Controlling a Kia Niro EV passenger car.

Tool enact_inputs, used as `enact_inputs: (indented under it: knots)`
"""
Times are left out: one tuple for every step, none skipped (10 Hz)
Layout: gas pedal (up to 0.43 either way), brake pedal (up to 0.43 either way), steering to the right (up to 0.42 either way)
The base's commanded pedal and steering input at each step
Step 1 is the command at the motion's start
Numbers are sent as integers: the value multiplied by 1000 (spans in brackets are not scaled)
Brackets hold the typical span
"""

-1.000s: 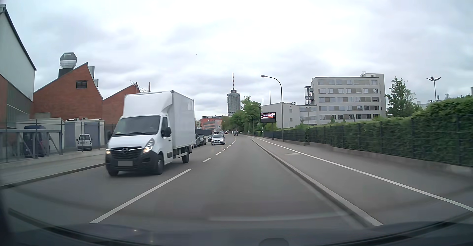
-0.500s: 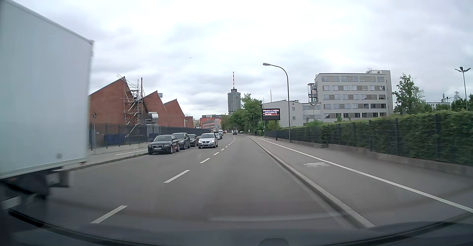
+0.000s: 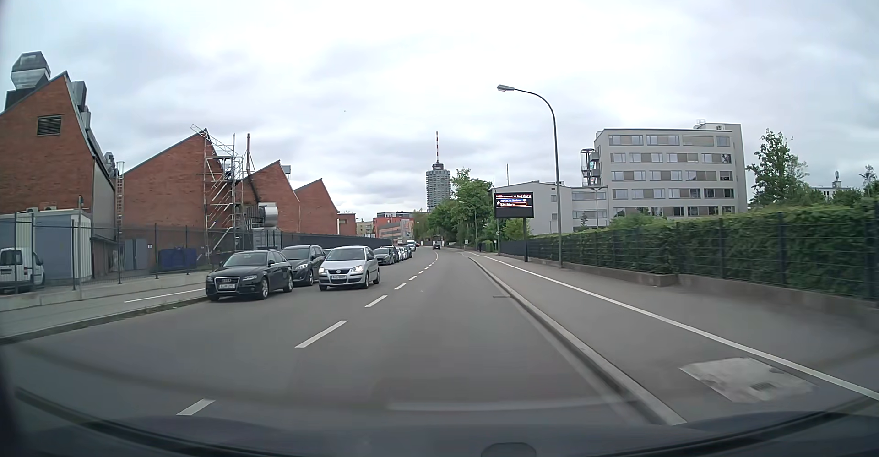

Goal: Follow the waypoints while adhering to traffic rules and regulations

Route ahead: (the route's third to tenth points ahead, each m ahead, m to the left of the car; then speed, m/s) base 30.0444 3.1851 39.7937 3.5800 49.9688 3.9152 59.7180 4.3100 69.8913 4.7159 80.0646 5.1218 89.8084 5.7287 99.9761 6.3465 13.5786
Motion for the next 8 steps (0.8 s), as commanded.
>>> enact_inputs:
  knots:
    - [138, 0, -8]
    - [138, 0, -8]
    - [138, 0, -8]
    - [138, 0, -8]
    - [138, 0, -8]
    - [138, 0, -8]
    - [138, 0, -8]
    - [138, 0, -8]
